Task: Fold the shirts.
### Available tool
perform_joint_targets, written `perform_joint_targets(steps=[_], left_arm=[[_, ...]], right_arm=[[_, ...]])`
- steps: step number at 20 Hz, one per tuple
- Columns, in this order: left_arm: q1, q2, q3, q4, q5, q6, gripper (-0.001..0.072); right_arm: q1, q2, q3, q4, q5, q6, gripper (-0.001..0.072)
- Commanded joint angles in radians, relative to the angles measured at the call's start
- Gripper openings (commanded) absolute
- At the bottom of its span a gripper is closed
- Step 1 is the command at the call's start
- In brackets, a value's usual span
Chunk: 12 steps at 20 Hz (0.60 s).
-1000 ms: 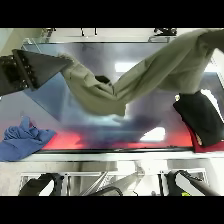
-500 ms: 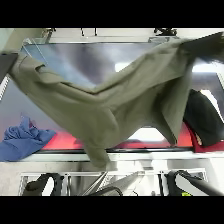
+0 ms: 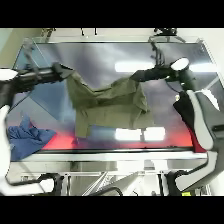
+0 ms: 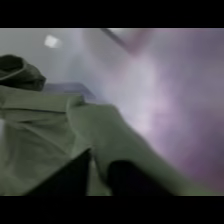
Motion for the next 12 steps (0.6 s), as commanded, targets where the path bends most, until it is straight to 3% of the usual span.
perform_joint_targets(steps=[1, 2, 3, 8, 10, 12], left_arm=[[-0.015, -0.330, 0.208, -0.005, -0.095, 0.007, 0.0216], [-0.005, -0.374, 0.267, -0.004, -0.150, -0.016, 0.0715], [0.014, -0.399, 0.314, -0.002, -0.204, -0.052, 0.0669], [0.153, -0.373, 0.399, 0.030, -0.471, -0.194, 0.0668], [0.192, -0.301, 0.327, 0.172, -0.521, -0.218, 0.0668], [0.216, -0.190, 0.167, 0.365, -0.513, -0.224, 0.0668]], right_arm=[[-0.018, -0.118, 0.011, -0.029, -0.141, -0.035, 0.0446], [-0.035, -0.114, 0.011, -0.029, -0.139, -0.033, 0.0484], [-0.061, -0.101, 0.011, -0.029, -0.126, -0.002, 0.0484], [-0.276, -0.033, 0.010, -0.029, 0.209, 0.136, 0.0480], [-0.349, -0.032, -0.014, -0.030, 0.366, 0.141, 0.0357], [-0.391, -0.030, -0.086, -0.030, 0.457, 0.137, 0.0365]])
